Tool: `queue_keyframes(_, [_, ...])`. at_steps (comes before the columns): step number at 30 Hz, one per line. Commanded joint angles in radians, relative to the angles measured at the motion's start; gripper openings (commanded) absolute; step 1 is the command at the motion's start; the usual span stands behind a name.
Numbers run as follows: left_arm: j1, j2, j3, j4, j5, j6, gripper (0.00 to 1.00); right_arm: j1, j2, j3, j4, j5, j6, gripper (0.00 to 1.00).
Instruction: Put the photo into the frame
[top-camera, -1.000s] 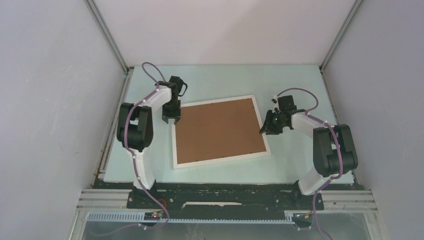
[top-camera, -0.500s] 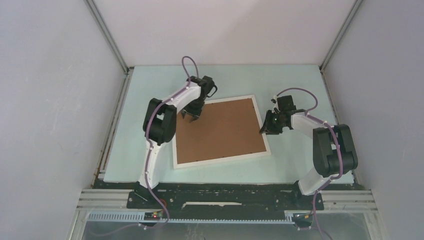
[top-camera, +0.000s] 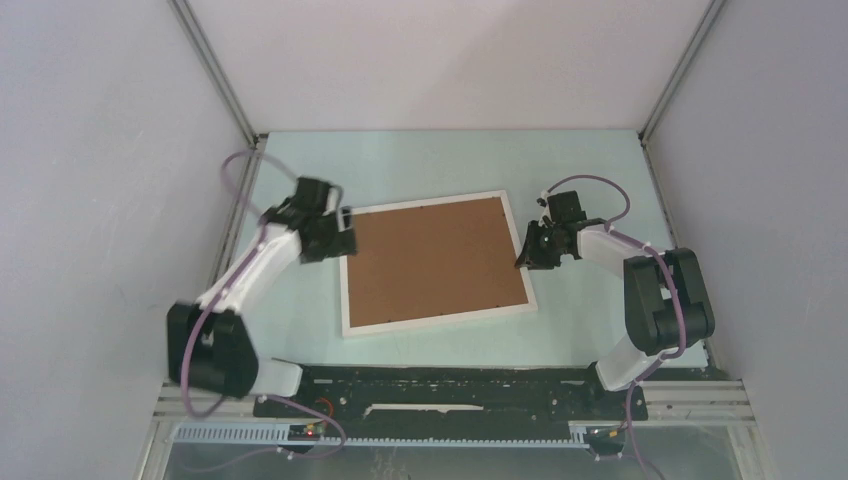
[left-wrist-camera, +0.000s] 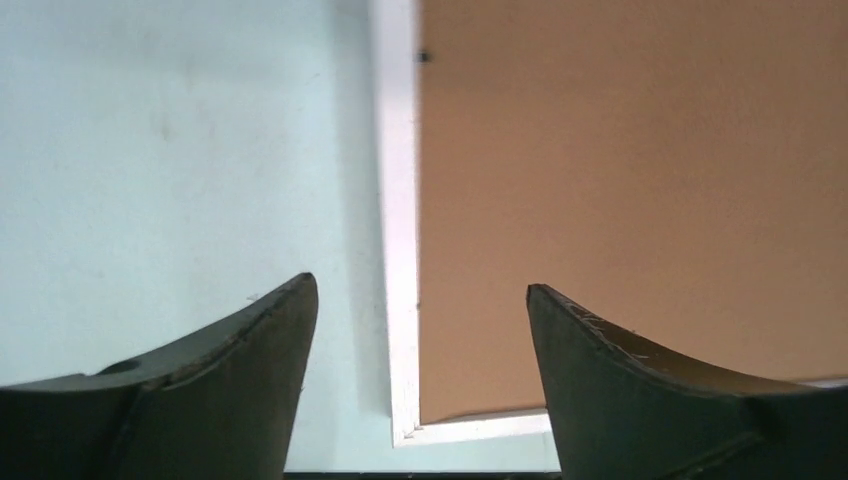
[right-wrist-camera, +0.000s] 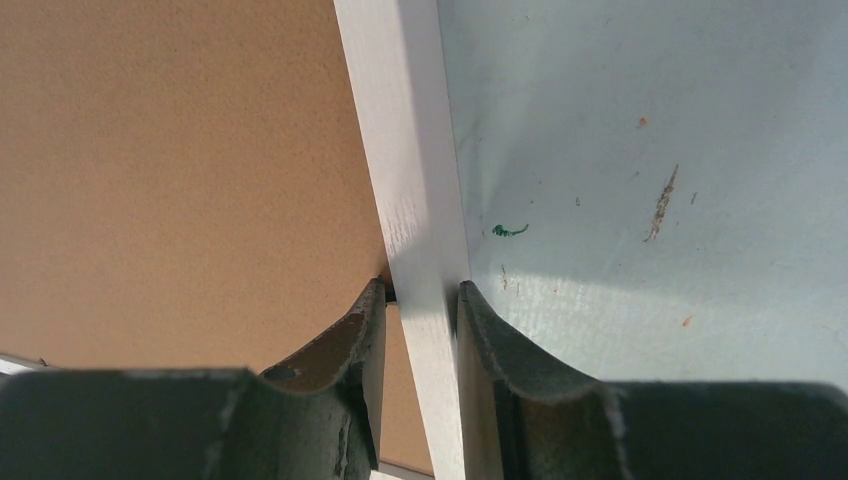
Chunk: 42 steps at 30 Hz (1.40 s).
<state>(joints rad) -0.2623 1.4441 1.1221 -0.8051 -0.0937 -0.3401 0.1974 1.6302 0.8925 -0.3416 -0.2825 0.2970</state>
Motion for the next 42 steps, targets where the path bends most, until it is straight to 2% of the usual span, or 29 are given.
queue_keyframes(1, [0.167,-0.146,-0.299,0.309,0.274,-0.171,0.87,0.029,-0.009,0.009,-0.045,0.047,0.011,0.26])
queue_keyframes(4, [0.22,-0.109,-0.376,0.435,0.4,-0.243,0.89,-0.004,-0.007,0.005,-0.059,0.048,0.018,0.18])
queue_keyframes(8, [0.219,-0.029,-0.391,0.568,0.445,-0.305,0.89,-0.066,-0.031,-0.033,-0.046,0.042,0.034,0.06])
queue_keyframes(12, [0.21,0.094,-0.347,0.687,0.514,-0.361,0.87,-0.14,-0.083,-0.099,-0.004,0.022,0.055,0.03])
queue_keyframes(17, [0.13,0.242,-0.213,0.74,0.585,-0.393,0.84,-0.189,-0.126,-0.124,0.01,0.029,0.056,0.03])
queue_keyframes(21, [0.101,0.224,-0.167,0.686,0.55,-0.352,0.84,-0.23,-0.126,-0.12,0.022,0.034,0.052,0.05])
queue_keyframes(25, [0.149,0.136,-0.169,0.513,0.521,-0.161,0.89,-0.233,-0.122,-0.116,0.029,0.014,0.049,0.09])
queue_keyframes(28, [0.204,0.117,-0.158,0.334,0.533,-0.011,0.9,-0.233,-0.122,-0.113,0.032,0.005,0.049,0.14])
queue_keyframes(30, [0.219,0.109,-0.16,0.281,0.523,0.049,0.89,-0.233,-0.118,-0.111,0.035,0.002,0.051,0.16])
queue_keyframes(33, [0.225,0.102,-0.157,0.251,0.49,0.073,0.86,-0.233,-0.109,-0.105,0.035,-0.002,0.048,0.18])
queue_keyframes(39, [0.226,0.139,-0.128,0.24,0.487,0.087,0.74,-0.228,-0.107,-0.106,0.026,-0.009,0.04,0.18])
queue_keyframes(42, [0.226,0.175,-0.123,0.252,0.49,0.078,0.63,-0.226,-0.113,-0.105,0.031,-0.014,0.039,0.18])
